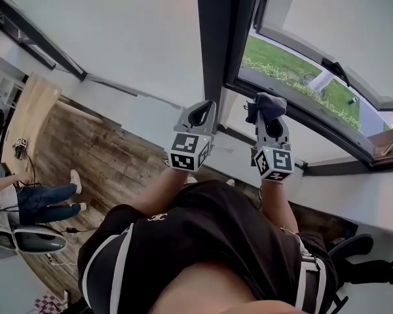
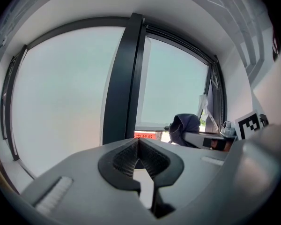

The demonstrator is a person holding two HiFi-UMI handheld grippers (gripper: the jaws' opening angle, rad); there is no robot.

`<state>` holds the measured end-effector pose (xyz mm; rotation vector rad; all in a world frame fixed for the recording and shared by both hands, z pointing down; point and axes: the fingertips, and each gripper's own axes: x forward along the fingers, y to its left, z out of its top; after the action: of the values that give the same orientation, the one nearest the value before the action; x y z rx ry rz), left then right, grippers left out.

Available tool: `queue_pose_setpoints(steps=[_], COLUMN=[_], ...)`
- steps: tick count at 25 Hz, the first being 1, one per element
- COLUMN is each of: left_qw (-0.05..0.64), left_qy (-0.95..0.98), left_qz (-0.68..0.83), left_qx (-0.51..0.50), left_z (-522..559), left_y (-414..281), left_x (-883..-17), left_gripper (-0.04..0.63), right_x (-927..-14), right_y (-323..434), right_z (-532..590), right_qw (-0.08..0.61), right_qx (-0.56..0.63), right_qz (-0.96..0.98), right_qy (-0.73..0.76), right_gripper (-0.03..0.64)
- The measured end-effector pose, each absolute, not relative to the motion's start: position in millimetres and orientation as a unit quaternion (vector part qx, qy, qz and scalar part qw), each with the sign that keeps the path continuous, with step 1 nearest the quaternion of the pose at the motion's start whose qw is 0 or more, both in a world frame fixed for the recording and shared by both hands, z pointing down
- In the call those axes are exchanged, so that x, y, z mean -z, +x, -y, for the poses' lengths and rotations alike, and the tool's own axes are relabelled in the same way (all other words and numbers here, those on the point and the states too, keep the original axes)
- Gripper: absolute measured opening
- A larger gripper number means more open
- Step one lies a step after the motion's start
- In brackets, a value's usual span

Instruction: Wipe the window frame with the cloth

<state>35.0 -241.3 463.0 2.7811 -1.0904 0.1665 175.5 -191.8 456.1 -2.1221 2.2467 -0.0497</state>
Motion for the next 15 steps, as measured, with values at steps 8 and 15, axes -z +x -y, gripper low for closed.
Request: queue_pose_setpoints(steps=[8,15], left_qw=[0.069,0.065], left_qy=[0.935,0.937], left_qz=[0.344,0.341], left_qx=[-0.055,-0.048], left_z=[234,229], left_y=[62,72], left_x=[-467,-461], left_gripper=[0.009,0.009], right_x=[-459,-448], right_y=[197,206], right_z=[180,177], right_qw=[0.023,0.026], right_qx=[0.019,0.006], right_qz=[-0.694,-0.694], right_qy=[-0.719,-0.719], right_gripper=[0.090,0.090])
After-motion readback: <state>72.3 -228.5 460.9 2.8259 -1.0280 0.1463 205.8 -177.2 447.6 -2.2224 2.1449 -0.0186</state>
